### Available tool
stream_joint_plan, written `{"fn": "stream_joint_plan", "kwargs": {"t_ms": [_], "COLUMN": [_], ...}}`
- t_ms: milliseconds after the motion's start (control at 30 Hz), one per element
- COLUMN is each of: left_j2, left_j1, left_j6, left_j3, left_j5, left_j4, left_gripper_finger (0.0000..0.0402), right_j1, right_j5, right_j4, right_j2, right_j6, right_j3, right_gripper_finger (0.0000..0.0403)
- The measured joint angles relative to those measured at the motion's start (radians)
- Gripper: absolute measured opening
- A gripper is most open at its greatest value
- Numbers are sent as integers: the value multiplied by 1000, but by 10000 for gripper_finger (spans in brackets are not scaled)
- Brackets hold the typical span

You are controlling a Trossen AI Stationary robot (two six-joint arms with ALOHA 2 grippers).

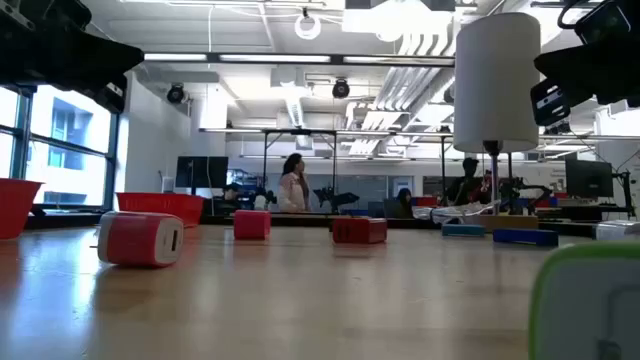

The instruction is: Pick & Place Office items

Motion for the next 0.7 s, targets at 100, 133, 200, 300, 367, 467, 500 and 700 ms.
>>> {"fn": "stream_joint_plan", "kwargs": {"t_ms": [100,133,200,300,367,467,500,700], "left_j2": [0,0,0,0,0,0,0,0], "left_j1": [0,0,0,0,0,0,0,0], "left_j6": [3,4,0,20,46,87,106,132], "left_j3": [0,0,0,0,0,0,0,0], "left_j5": [0,0,0,0,0,0,0,0], "left_j4": [0,0,0,0,0,0,1,4], "left_gripper_finger": [2,2,2,2,2,2,2,2], "right_j1": [0,0,0,0,0,0,0,0], "right_j5": [0,0,0,0,0,0,0,37], "right_j4": [0,0,0,-1,-1,14,22,60], "right_j2": [0,0,0,0,0,0,0,0], "right_j6": [-17,-31,-42,-42,-30,-27,-27,-22], "right_j3": [0,0,0,0,0,0,0,1], "right_gripper_finger": [3,3,3,3,3,3,3,3]}}
